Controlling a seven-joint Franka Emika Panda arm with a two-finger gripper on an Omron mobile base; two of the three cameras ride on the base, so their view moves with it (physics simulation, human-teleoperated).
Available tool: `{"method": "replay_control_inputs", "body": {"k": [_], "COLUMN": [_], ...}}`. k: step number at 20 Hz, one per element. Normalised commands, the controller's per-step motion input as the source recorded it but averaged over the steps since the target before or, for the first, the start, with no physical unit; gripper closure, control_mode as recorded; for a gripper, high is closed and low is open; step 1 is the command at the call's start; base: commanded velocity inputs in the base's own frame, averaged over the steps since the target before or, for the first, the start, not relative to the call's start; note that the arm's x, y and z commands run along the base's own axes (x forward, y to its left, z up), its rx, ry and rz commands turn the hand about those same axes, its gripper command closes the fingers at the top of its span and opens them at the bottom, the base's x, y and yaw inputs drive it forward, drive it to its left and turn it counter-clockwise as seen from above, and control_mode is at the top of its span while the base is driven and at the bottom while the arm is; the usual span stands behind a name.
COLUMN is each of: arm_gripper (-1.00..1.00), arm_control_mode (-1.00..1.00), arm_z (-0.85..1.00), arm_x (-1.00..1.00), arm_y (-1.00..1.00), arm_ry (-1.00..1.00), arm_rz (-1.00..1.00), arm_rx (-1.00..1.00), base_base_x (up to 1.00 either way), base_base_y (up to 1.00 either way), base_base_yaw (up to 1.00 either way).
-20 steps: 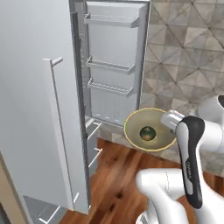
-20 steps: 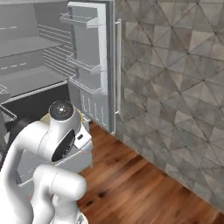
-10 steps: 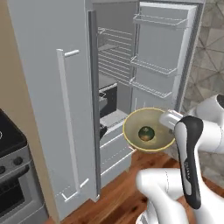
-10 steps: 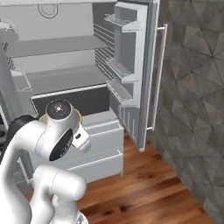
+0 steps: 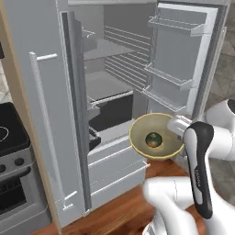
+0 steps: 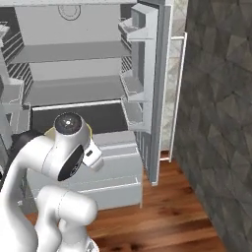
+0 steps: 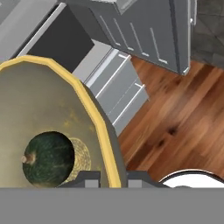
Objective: Move the glass cup from next to the sink to the open cabinet. Then, move the bowl with the squash to the fridge to clear the area for faucet cleaning.
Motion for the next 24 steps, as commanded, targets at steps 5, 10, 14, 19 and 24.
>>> {"method": "replay_control_inputs", "body": {"k": [5, 10, 14, 19, 24], "arm_gripper": [1.00, 1.00, 1.00, 1.00, 1.00], "arm_control_mode": [1.00, 1.00, 1.00, 1.00, 1.00], "arm_z": [0.00, 0.00, 0.00, 0.00, 0.00], "arm_x": [0.00, 0.00, 0.00, 0.00, 0.00], "arm_y": [0.00, 0.00, 0.00, 0.00, 0.00], "arm_ry": [0.00, 0.00, 0.00, 0.00, 0.00], "arm_rz": [0.00, 0.00, 0.00, 0.00, 0.00], "arm_rx": [0.00, 0.00, 0.00, 0.00, 0.00], "base_base_x": [0.00, 0.09, 0.89, 0.83, 0.32], "base_base_y": [-0.24, -0.10, -0.28, -0.56, 0.11], "base_base_yaw": [0.56, 0.11, 0.01, 0.06, 0.00]}}
